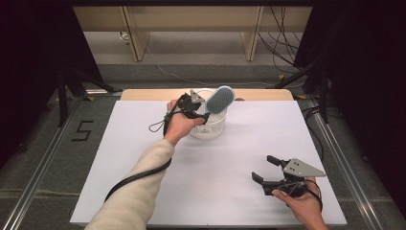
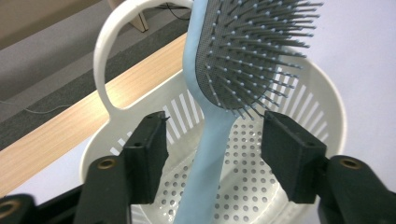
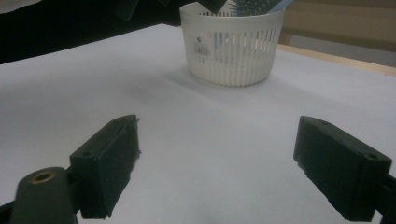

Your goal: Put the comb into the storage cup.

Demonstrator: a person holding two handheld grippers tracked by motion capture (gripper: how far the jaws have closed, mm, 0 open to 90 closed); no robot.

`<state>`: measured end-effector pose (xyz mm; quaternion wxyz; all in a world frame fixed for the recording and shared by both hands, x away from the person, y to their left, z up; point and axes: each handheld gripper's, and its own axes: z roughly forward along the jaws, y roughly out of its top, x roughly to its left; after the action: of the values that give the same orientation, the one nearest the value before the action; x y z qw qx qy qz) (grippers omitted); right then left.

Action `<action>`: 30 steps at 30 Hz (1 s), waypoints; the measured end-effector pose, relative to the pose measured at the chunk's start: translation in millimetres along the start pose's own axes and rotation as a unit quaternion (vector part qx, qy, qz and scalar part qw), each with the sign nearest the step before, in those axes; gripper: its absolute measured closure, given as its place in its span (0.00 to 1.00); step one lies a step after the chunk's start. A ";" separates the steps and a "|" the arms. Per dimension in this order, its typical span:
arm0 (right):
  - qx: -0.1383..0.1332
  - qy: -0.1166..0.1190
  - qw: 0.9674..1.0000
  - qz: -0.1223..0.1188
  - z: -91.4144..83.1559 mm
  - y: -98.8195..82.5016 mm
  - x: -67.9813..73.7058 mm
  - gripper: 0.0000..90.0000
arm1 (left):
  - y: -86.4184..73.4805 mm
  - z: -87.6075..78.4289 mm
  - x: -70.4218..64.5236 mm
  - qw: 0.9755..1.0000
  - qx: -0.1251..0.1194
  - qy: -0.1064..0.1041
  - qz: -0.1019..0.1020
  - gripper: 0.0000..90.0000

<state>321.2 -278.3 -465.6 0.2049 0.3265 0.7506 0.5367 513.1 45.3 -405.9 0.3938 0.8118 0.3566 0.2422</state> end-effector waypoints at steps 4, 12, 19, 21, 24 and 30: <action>0.001 0.000 1.000 0.002 0.0 0.0 0.1 0.17 | 1.4 -11.4 0.5 1.000 -0.007 0.001 -0.025 0.32; 0.000 -0.002 1.000 0.001 -0.1 0.1 0.0 0.17 | -2.1 -24.3 -0.6 0.999 0.012 0.022 -0.036 0.12; 0.001 -0.001 1.000 0.002 -0.2 0.0 -0.6 0.17 | -18.4 -35.6 3.8 0.999 0.016 0.016 -0.042 0.06; 0.001 -0.002 1.000 0.002 -0.1 0.2 -0.2 0.17 | -22.1 -38.8 5.0 0.999 0.018 0.014 -0.044 0.05; 0.001 -0.003 1.000 0.002 -0.3 0.1 -0.4 0.17 | -26.9 -44.0 6.5 0.999 0.019 0.007 -0.049 0.04; 0.002 -0.003 1.000 0.001 -0.3 0.0 -0.6 0.17 | -40.6 -51.6 10.5 0.998 0.023 0.006 -0.054 0.05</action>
<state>321.4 -278.9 -465.5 0.2061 0.3297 0.7502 0.5348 469.1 95.1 -408.2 0.3855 0.7984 0.4082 0.2175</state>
